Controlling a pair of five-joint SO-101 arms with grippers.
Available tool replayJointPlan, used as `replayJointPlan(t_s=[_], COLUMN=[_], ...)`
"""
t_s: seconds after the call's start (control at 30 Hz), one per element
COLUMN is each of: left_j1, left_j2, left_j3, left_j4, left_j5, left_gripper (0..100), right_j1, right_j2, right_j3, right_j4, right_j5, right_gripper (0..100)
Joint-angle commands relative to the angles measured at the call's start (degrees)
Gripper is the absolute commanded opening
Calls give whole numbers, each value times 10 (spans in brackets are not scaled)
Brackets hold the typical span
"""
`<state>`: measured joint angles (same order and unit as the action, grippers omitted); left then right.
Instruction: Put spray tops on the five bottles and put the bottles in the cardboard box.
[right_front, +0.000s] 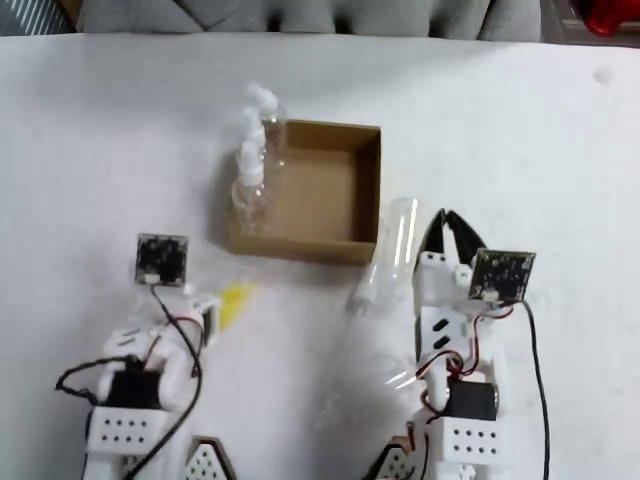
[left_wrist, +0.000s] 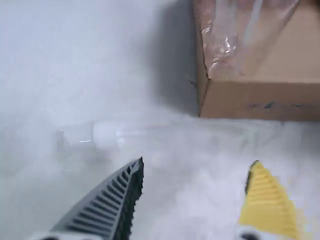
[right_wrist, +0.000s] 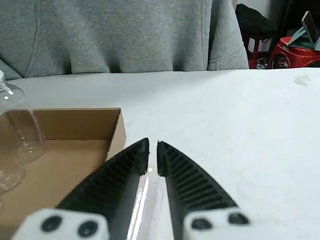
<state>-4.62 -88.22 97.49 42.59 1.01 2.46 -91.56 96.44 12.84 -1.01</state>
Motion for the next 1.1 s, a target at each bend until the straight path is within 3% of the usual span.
replayJointPlan(t_s=[0.0,0.13,0.23,0.37,0.57,0.8,1.07], left_j1=[-22,-25,-25,-25,-25,-25,-25], left_j2=[-71,-106,-109,-109,-111,-110,-110], left_j3=[-2,-2,-2,-2,-2,-2,-2], left_j4=[36,82,104,119,142,142,142], left_j5=[-8,-8,-9,-17,-89,-92,-92], left_gripper=[146,15,48,57,57,57,57], right_j1=[12,18,23,23,-15,-31,-30], right_j2=[1,0,0,6,7,14,235], right_j3=[7,7,6,-12,-152,-238,-338], right_j4=[2,2,2,14,216,310,336], right_j5=[-3,33,97,104,151,165,191], right_gripper=[17,19,17,16,16,22,22])
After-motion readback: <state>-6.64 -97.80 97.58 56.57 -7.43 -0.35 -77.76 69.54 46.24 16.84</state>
